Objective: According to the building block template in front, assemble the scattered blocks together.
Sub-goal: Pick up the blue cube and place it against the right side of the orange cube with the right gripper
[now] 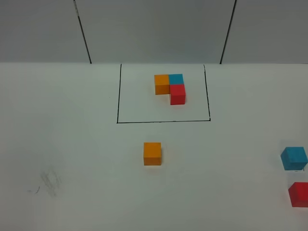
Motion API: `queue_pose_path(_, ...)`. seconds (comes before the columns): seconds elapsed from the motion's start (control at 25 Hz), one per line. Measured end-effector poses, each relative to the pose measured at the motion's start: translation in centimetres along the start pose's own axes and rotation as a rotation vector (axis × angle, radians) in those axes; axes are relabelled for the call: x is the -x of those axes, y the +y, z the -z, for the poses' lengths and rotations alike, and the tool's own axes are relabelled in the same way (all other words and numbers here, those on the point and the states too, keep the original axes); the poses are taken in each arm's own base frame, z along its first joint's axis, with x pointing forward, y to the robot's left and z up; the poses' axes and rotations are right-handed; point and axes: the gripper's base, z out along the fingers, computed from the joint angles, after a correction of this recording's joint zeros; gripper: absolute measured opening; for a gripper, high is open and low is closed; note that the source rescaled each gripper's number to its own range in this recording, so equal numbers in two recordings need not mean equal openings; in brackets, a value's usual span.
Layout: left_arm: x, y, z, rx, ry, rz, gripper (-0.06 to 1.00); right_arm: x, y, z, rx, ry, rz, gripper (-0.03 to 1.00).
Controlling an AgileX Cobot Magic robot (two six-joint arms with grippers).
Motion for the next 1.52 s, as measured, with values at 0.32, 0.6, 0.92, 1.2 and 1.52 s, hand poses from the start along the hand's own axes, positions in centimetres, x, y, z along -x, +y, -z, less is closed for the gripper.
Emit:
queue_pose_path(0.32, 0.0, 0.0, 0.0, 0.000, 0.000, -0.001, 0.25, 0.0, 0.0, 0.0, 0.000, 0.000, 0.000, 0.00)
queue_pose_path(0.6, 0.0, 0.0, 0.0, 0.000, 0.000, -0.001, 0.24, 0.2, 0.2, -0.3, 0.025, 0.018, -0.027, 0.26)
queue_pose_path(0.92, 0.0, 0.0, 0.0, 0.000, 0.000, 0.000, 0.24, 3.8, 0.1, -3.9, 0.031, 0.144, -0.010, 0.95)
queue_pose_path(1.2, 0.0, 0.0, 0.0, 0.000, -0.001, 0.000, 0.24, 7.7, 0.1, -11.1, 0.038, 0.319, -0.004, 0.99)
queue_pose_path(1.52, 0.0, 0.0, 0.0, 0.000, -0.001, 0.000, 0.24, 10.7, 0.2, -20.6, 0.063, 0.535, 0.054, 1.00)
